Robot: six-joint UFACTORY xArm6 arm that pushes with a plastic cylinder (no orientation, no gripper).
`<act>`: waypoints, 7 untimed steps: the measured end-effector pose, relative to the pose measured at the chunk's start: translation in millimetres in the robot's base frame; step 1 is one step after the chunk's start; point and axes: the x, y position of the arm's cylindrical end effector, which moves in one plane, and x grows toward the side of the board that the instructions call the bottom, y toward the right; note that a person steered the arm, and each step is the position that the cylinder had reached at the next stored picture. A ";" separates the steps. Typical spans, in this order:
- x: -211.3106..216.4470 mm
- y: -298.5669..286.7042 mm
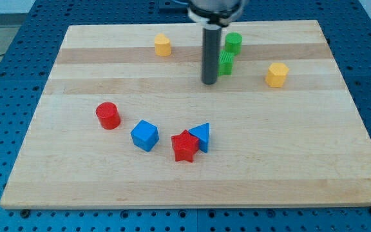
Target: Push the yellow hexagon towards left
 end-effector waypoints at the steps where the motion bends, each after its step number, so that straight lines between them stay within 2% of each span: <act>1: -28.9 7.3; 2: -40.8 48.9; 3: -34.5 49.8; 4: 11.6 59.4; 6: 21.4 213.7; 7: -3.7 237.4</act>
